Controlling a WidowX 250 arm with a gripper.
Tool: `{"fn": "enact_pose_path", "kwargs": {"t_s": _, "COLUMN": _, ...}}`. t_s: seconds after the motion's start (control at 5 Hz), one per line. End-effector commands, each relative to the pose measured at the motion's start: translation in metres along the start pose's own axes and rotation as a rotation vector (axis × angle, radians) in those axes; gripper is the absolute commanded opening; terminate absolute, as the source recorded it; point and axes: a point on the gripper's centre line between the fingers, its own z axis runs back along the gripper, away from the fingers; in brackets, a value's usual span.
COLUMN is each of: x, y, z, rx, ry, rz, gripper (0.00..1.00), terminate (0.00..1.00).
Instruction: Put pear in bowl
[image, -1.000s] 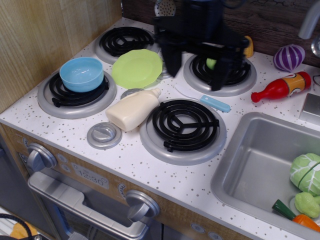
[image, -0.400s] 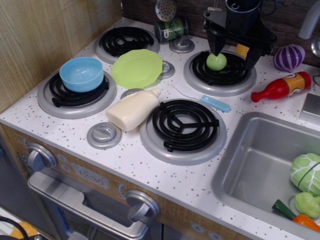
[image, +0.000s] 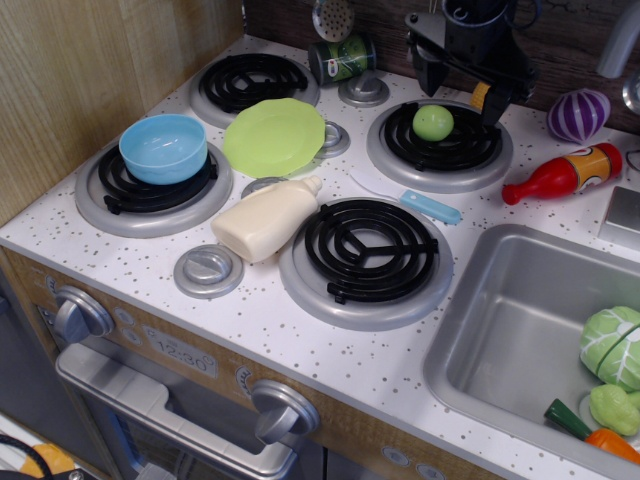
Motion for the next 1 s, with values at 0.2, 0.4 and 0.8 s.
{"fn": "enact_pose_path", "kwargs": {"t_s": 0.2, "x": 0.029, "y": 0.029, "z": -0.030, "rx": -0.056, "ry": -0.176, "rz": -0.040, "gripper": 1.00, "terminate": 0.00}}
{"fn": "enact_pose_path", "kwargs": {"t_s": 0.4, "x": 0.032, "y": 0.032, "z": -0.046, "rx": -0.084, "ry": -0.235, "rz": -0.044, "gripper": 1.00, "terminate": 0.00}}
{"fn": "enact_pose_path", "kwargs": {"t_s": 0.8, "x": 0.032, "y": 0.032, "z": -0.058, "rx": -0.119, "ry": -0.255, "rz": -0.028, "gripper": 0.00, "terminate": 0.00}}
